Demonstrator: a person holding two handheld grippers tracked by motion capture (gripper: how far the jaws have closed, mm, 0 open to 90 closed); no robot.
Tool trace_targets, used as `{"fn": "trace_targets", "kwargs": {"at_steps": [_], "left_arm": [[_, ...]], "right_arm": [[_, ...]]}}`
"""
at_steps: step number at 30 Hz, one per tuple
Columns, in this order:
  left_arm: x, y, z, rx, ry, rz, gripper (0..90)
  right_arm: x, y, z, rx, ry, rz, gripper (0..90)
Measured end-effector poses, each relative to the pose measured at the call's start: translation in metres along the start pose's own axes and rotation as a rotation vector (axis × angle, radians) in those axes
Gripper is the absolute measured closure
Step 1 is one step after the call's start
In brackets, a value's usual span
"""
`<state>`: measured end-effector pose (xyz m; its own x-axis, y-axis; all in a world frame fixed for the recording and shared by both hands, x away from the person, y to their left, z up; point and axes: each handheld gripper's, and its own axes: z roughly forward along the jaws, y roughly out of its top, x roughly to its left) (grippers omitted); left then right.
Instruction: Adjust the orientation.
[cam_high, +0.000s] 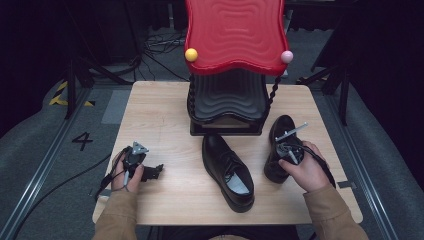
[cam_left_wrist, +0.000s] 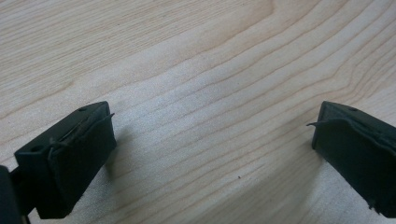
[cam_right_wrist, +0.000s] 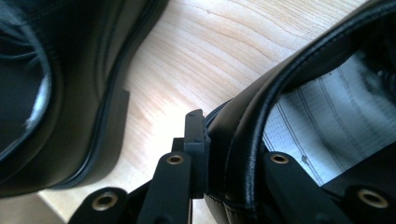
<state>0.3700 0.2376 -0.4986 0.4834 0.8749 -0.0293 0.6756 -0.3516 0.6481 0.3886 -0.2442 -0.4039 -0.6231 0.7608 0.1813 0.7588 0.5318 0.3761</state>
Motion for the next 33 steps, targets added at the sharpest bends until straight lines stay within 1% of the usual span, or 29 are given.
{"fn": "trace_targets", "kwargs": {"at_steps": [1, 3, 6, 7, 10, 13, 14, 17, 25, 27, 31, 32, 33], "left_arm": [[0.0, 0.0, 0.0, 0.0, 0.002, 0.003, 0.0], [0.0, 0.0, 0.0, 0.0, 0.002, 0.004, 0.0], [0.0, 0.0, 0.0, 0.0, -0.002, 0.0, 0.0], [0.0, 0.0, 0.0, 0.0, -0.002, 0.0, 0.0], [0.0, 0.001, 0.001, -0.001, -0.003, -0.003, 0.0], [0.0, 0.001, 0.001, 0.0, -0.004, -0.004, 0.0], [0.0, 0.001, 0.001, -0.001, -0.002, -0.002, 0.0], [0.0, 0.001, 0.001, -0.001, -0.003, -0.002, 0.0], [0.0, 0.001, 0.001, -0.001, -0.004, -0.003, 0.0], [0.0, 0.001, 0.001, -0.001, -0.003, -0.002, 0.0], [0.0, 0.001, 0.001, 0.0, -0.002, 0.001, 0.0], [0.0, 0.001, 0.001, 0.0, -0.002, 0.001, 0.0], [0.0, 0.001, 0.001, 0.0, -0.002, 0.0, 0.0]], "right_arm": [[0.001, -0.002, -0.006, -0.004, 0.01, -0.008, 79.3], [0.002, -0.003, -0.008, -0.003, 0.012, -0.018, 79.2], [0.006, -0.008, -0.02, 0.004, 0.012, -0.062, 79.1], [0.006, -0.008, -0.02, 0.004, 0.012, -0.062, 79.1], [0.009, -0.011, -0.03, 0.004, 0.018, -0.098, 79.0], [0.012, -0.015, -0.041, 0.006, 0.038, -0.135, 79.0], [0.014, -0.016, -0.043, 0.006, 0.042, -0.139, 78.9], [0.019, -0.019, -0.05, 0.021, 0.051, -0.172, 78.8], [0.036, -0.025, -0.062, 0.054, 0.086, -0.269, 78.8], [0.039, -0.026, -0.063, 0.063, 0.096, -0.287, 78.8], [0.047, -0.027, -0.062, 0.09, 0.123, -0.339, 78.8], [0.047, -0.027, -0.062, 0.09, 0.123, -0.339, 78.8], [0.049, -0.027, -0.062, 0.096, 0.127, -0.35, 78.8]]}}
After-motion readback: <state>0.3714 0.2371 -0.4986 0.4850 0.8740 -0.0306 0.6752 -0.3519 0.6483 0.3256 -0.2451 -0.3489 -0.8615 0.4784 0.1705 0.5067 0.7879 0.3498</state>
